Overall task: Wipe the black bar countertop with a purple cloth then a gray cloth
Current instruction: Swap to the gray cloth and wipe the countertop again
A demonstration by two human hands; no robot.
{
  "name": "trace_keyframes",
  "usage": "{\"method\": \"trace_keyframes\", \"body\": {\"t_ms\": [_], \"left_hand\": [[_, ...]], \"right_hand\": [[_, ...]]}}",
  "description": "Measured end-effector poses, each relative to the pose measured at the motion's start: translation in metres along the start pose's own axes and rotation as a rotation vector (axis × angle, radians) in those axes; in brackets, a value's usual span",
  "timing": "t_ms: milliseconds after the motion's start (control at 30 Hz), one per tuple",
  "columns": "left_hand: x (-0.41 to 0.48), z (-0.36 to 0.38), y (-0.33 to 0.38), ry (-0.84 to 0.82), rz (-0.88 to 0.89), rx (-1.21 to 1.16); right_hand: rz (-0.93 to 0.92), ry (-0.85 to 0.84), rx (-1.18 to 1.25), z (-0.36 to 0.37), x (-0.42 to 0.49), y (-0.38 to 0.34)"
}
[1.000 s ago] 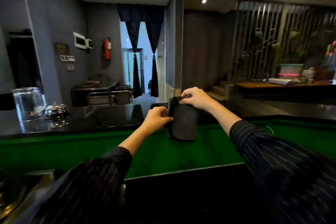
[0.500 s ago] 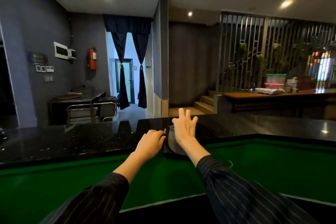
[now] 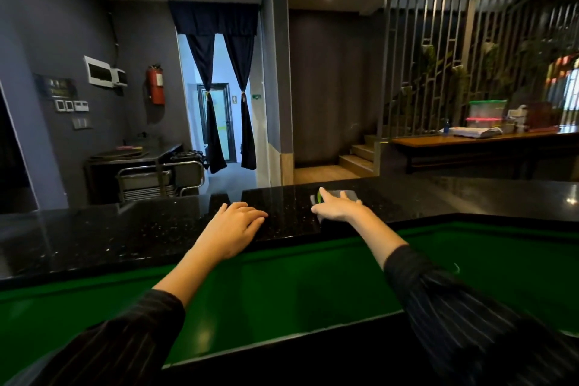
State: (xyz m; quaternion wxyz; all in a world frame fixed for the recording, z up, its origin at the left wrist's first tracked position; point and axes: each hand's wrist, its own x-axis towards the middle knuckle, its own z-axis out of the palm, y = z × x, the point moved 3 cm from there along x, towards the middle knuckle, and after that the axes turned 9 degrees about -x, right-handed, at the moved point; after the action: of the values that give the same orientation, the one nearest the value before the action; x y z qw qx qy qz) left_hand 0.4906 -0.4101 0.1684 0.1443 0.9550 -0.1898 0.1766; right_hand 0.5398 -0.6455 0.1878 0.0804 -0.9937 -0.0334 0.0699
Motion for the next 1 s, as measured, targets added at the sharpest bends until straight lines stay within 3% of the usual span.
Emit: {"method": "trace_keyframes", "body": {"t_ms": [100,200,367,433,567,700,867,1000], "left_hand": [[-0.001,-0.001,0.003,0.021,-0.004,-0.033],[-0.002,-0.003,0.002,0.007,-0.026,-0.078],[-0.006,-0.004,0.001,-0.016,-0.042,-0.090],[-0.006,-0.004,0.002,-0.027,-0.047,-0.084],[-0.003,0.001,0.003,-0.019,-0.044,-0.073],[0.001,0.003,0.003,-0.006,-0.054,-0.052],[0.000,0.003,-0.003,-0.052,-0.075,-0.051],[-0.002,0.001,-0.003,-0.068,-0.086,-0.059]], "right_hand": [[-0.015,0.073,-0.100,0.005,0.028,-0.026],[-0.151,0.128,-0.090,0.018,0.019,-0.076],[-0.406,0.050,-0.196,0.025,-0.002,-0.073],[-0.349,0.048,-0.202,0.016,0.007,-0.029],[-0.038,0.033,-0.096,-0.005,0.028,0.052],[0.077,0.087,-0.151,-0.003,0.045,0.025],[-0.259,0.084,-0.173,0.017,0.015,-0.043],[-0.442,0.059,-0.186,0.014,-0.009,-0.009]]}}
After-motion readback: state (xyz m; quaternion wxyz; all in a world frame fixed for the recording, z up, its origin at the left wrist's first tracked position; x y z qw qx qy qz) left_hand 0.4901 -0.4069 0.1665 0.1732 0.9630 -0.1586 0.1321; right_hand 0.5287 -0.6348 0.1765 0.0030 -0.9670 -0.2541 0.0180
